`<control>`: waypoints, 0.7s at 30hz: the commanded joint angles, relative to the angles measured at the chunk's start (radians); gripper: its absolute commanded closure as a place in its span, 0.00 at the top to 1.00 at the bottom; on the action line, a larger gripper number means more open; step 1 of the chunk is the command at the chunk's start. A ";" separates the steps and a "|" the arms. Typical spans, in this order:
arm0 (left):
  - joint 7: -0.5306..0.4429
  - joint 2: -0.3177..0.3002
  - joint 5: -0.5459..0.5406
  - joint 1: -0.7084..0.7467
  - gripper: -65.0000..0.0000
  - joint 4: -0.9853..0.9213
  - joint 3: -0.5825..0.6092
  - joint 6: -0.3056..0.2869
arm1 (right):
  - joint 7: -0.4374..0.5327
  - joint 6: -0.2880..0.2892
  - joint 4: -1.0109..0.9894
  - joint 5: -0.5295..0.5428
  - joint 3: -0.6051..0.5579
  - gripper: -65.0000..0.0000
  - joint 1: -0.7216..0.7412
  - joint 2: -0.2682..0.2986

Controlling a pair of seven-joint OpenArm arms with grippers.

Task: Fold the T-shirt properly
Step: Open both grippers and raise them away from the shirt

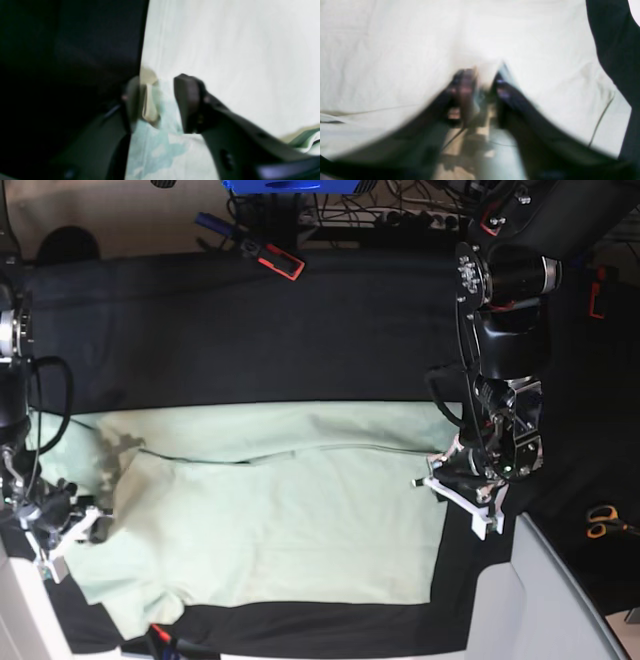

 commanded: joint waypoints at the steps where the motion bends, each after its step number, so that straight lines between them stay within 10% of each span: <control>1: -0.019 -0.008 -0.008 -0.027 0.47 0.037 -0.003 0.003 | 0.025 0.001 0.012 0.010 0.011 0.45 0.028 0.013; 5: -0.011 -0.011 -0.010 -0.024 0.56 0.100 -0.138 0.001 | 0.027 0.001 0.026 0.017 0.020 0.80 0.006 0.018; 11: 0.104 -0.008 -0.008 0.019 0.58 0.259 -0.227 0.000 | -0.007 -0.001 0.269 0.017 0.377 0.79 -0.144 0.005; 21: 0.142 0.113 -0.008 0.401 0.57 0.629 -0.222 -0.003 | -0.329 -0.001 0.724 0.015 0.960 0.79 -0.430 -0.217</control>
